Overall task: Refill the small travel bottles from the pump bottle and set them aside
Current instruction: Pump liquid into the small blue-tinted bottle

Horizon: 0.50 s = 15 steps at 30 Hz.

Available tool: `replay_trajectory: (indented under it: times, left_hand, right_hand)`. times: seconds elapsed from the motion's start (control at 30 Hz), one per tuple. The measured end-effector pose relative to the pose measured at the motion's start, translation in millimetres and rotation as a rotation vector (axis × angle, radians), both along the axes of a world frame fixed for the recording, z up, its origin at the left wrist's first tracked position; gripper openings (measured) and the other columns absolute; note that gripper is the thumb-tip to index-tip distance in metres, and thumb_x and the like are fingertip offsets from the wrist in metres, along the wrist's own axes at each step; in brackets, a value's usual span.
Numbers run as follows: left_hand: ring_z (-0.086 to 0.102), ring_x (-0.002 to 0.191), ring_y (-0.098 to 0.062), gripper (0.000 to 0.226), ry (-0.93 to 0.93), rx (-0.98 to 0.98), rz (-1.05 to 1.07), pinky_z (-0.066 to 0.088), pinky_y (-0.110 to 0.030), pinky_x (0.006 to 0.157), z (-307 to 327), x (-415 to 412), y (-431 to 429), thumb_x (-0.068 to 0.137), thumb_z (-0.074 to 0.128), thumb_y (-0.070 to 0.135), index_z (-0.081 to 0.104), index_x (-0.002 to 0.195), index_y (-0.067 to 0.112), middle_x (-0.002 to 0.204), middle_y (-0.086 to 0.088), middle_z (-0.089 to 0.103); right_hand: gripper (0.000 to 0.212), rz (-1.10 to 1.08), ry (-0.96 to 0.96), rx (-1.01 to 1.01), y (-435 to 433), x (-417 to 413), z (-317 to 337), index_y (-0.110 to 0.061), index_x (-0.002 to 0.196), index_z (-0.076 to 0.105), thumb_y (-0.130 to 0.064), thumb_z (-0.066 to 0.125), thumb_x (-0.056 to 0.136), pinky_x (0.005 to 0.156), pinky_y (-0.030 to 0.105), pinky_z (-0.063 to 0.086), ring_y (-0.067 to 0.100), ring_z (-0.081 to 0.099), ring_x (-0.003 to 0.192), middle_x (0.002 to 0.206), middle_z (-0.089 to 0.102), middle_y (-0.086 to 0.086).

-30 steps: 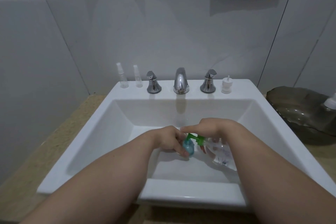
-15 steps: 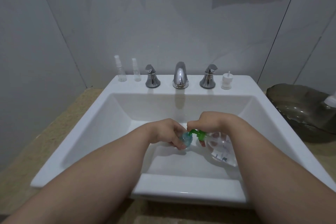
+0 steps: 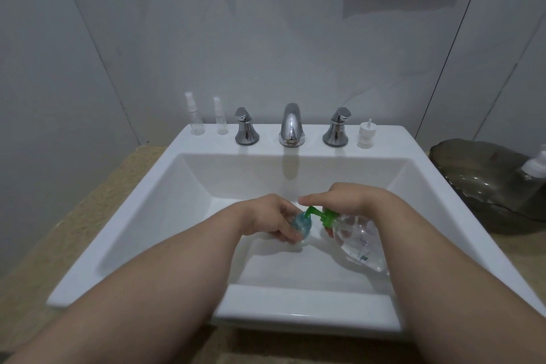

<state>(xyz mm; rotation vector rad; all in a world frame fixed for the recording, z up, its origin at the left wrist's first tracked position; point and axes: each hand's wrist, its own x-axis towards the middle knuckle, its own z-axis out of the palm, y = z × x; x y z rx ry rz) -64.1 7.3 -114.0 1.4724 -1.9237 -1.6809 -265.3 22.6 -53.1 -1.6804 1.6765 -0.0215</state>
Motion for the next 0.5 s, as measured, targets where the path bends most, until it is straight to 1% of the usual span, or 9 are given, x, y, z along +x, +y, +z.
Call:
replay_trajectory:
  times: [0.1,0.2,0.27,0.37,0.43,0.5]
  left_hand:
    - [0.074,0.086,-0.024,0.031,0.065,0.023,0.032,0.059,-0.027,0.079,-0.1,0.1,-0.7,0.083,0.078,-0.007,0.076,0.109,0.01,0.102,-0.009,0.074]
    - [0.075,0.085,-0.025,0.033,0.116,0.018,0.074,0.06,-0.029,0.084,1.5,0.2,-1.1,0.084,0.075,-0.01,0.074,0.109,0.011,0.103,-0.009,0.074]
    - [0.074,0.08,-0.021,0.034,0.124,-0.003,0.09,0.06,-0.027,0.08,2.1,-0.1,-1.6,0.084,0.075,-0.011,0.074,0.106,0.013,0.101,-0.007,0.074]
    - [0.07,0.076,-0.015,0.036,0.102,-0.052,0.096,0.057,-0.021,0.072,3.1,-0.1,-2.0,0.08,0.076,-0.013,0.074,0.103,0.015,0.095,-0.004,0.071]
    - [0.068,0.076,-0.014,0.036,0.064,-0.084,0.089,0.054,-0.018,0.069,3.0,-0.6,-2.3,0.078,0.08,-0.009,0.073,0.105,0.014,0.093,-0.002,0.069]
    - [0.066,0.075,-0.011,0.038,0.038,-0.107,0.099,0.052,-0.015,0.066,2.5,-0.8,-3.3,0.077,0.082,-0.007,0.073,0.109,0.013,0.091,0.0,0.068]
  right_hand:
    - [0.059,-0.009,-0.054,0.018,0.2,0.0,0.1,-0.013,0.077,0.072,-0.071,0.062,0.084,0.069,0.032,0.046,0.021,0.056,0.057,0.066,0.073,0.0]
    - [0.059,-0.037,-0.07,-0.043,-1.4,2.3,-1.0,-0.012,0.082,0.074,-0.07,0.062,0.082,0.065,0.03,0.047,0.023,0.059,0.061,0.073,0.074,0.003]
    - [0.058,-0.048,-0.072,-0.07,-2.4,3.8,-1.9,-0.012,0.081,0.073,-0.069,0.061,0.083,0.062,0.028,0.046,0.024,0.058,0.06,0.073,0.074,0.004]
    - [0.054,-0.034,-0.068,-0.074,-2.8,6.6,-1.9,-0.012,0.076,0.072,-0.064,0.058,0.084,0.063,0.03,0.045,0.023,0.056,0.057,0.074,0.076,0.008]
    - [0.05,-0.027,-0.06,-0.086,-1.9,8.4,-1.2,-0.014,0.073,0.071,-0.061,0.056,0.085,0.063,0.031,0.045,0.023,0.055,0.056,0.074,0.077,0.008]
    - [0.046,-0.032,-0.068,-0.092,-1.4,9.5,-0.5,-0.015,0.072,0.068,-0.057,0.056,0.087,0.063,0.031,0.044,0.022,0.053,0.056,0.071,0.076,0.005]
